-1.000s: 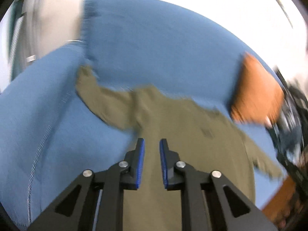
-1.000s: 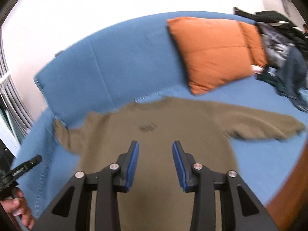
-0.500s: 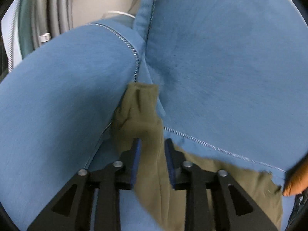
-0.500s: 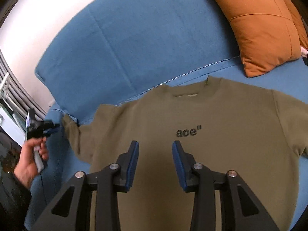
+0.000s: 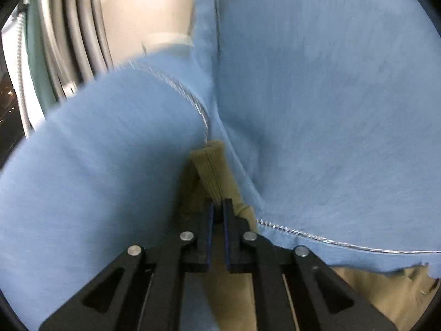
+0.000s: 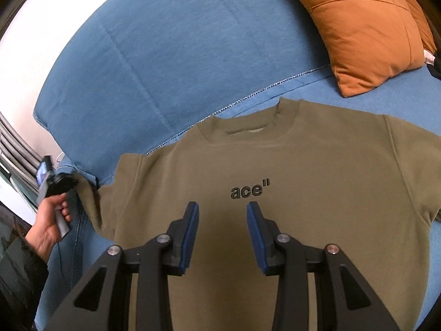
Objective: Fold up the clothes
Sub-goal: 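Grasp the sweatshirt sleeve cuff with the left gripper near the sofa back, then carry the sleeve cuff with the left gripper across the chest and release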
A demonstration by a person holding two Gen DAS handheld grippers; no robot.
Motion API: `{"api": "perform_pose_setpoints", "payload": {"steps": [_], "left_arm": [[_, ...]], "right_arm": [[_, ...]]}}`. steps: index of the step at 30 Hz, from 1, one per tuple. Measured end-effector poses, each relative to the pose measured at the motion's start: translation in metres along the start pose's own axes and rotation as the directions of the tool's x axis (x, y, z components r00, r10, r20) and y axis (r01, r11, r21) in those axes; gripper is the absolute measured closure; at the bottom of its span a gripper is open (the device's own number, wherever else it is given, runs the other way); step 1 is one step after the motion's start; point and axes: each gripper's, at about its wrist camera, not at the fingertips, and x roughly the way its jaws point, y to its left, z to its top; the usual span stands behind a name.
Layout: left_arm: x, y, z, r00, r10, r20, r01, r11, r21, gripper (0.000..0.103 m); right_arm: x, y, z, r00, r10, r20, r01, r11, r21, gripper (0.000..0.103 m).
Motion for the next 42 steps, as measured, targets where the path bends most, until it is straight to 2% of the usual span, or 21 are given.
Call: {"api": "perform_pose_setpoints", "payload": {"steps": [3,6,9,12,15,16,18,20,23,25,28,30,33,34,35,36,38,42], "left_arm": [[-0.047,0.027,0.006,0.991,-0.080,0.104,0.080,0.997,0.010,0.097],[-0.099,0.062,0.018,0.963,-0.152,0.222,0.149,0.988,0.031,0.097],[-0.142,0.110,0.036,0.937,-0.173,0.305,0.175,0.984,0.019,0.097],[-0.139,0.154,0.041,0.946,-0.166,0.279,0.185,0.982,-0.043,0.097],[-0.085,0.185,0.045,0.964,-0.217,0.151,0.240,0.959,-0.152,0.096],[-0.066,0.198,0.041,0.970,-0.229,0.075,0.240,0.945,-0.220,0.093],[-0.048,0.222,0.028,0.972,-0.235,-0.006,0.218,0.908,-0.359,0.090],[-0.049,0.239,0.016,0.959,-0.284,-0.002,0.253,0.854,-0.455,0.069],[-0.050,0.249,0.016,0.934,-0.354,0.043,0.326,0.798,-0.506,0.061],[-0.053,0.250,0.018,0.916,-0.397,0.060,0.369,0.774,-0.514,0.051],[-0.047,0.243,0.022,0.888,-0.455,0.067,0.425,0.755,-0.499,0.050],[-0.038,0.230,0.032,0.886,-0.462,0.049,0.428,0.769,-0.475,0.049],[-0.029,0.212,0.035,0.897,-0.441,0.029,0.408,0.802,-0.435,0.052],[-0.030,0.206,0.035,0.902,-0.432,0.033,0.405,0.815,-0.415,0.064],[-0.036,0.198,0.036,0.909,-0.414,0.048,0.400,0.833,-0.381,0.088],[-0.041,0.191,0.037,0.916,-0.397,0.063,0.393,0.851,-0.348,0.092],[-0.054,0.173,0.039,0.925,-0.367,0.096,0.379,0.883,-0.277,0.093],[-0.098,0.110,0.037,0.921,-0.352,0.167,0.368,0.927,-0.075,0.093]], "right_arm": [[-0.006,0.000,0.000,1.000,0.003,0.012,-0.003,1.000,-0.002,0.066],[-0.011,-0.003,0.000,1.000,0.004,0.018,-0.004,1.000,0.010,0.066],[-0.016,-0.006,0.001,1.000,0.004,0.026,-0.004,1.000,0.018,0.066],[-0.019,-0.006,0.003,0.999,0.009,0.033,-0.010,1.000,0.024,0.066],[-0.020,-0.006,0.004,0.999,0.014,0.034,-0.015,1.000,0.024,0.066],[-0.020,-0.006,0.003,0.999,0.016,0.031,-0.017,1.000,0.021,0.066],[-0.020,-0.005,0.002,0.999,0.020,0.025,-0.020,1.000,0.017,0.066],[-0.019,-0.006,0.002,1.000,0.019,0.024,-0.020,1.000,0.015,0.066],[-0.020,-0.008,0.003,1.000,0.014,0.028,-0.015,1.000,0.024,0.066],[-0.018,-0.009,0.003,1.000,0.015,0.023,-0.016,0.999,0.030,0.066],[-0.017,-0.009,0.001,1.000,0.016,0.017,-0.016,0.999,0.034,0.066],[-0.017,-0.011,0.002,1.000,0.014,0.016,-0.014,0.999,0.038,0.066],[-0.015,-0.018,0.003,1.000,0.024,0.003,-0.024,0.997,0.072,0.066],[-0.014,-0.021,0.003,1.000,0.023,-0.006,-0.023,0.996,0.085,0.066],[-0.012,-0.024,0.002,1.000,0.023,-0.014,-0.021,0.995,0.099,0.066],[-0.010,-0.027,0.002,0.999,0.020,-0.024,-0.018,0.993,0.113,0.066],[-0.008,-0.035,0.002,0.999,0.024,-0.047,-0.017,0.990,0.143,0.066],[0.002,-0.059,-0.002,0.991,0.050,-0.122,-0.019,0.970,0.241,0.066]]}}
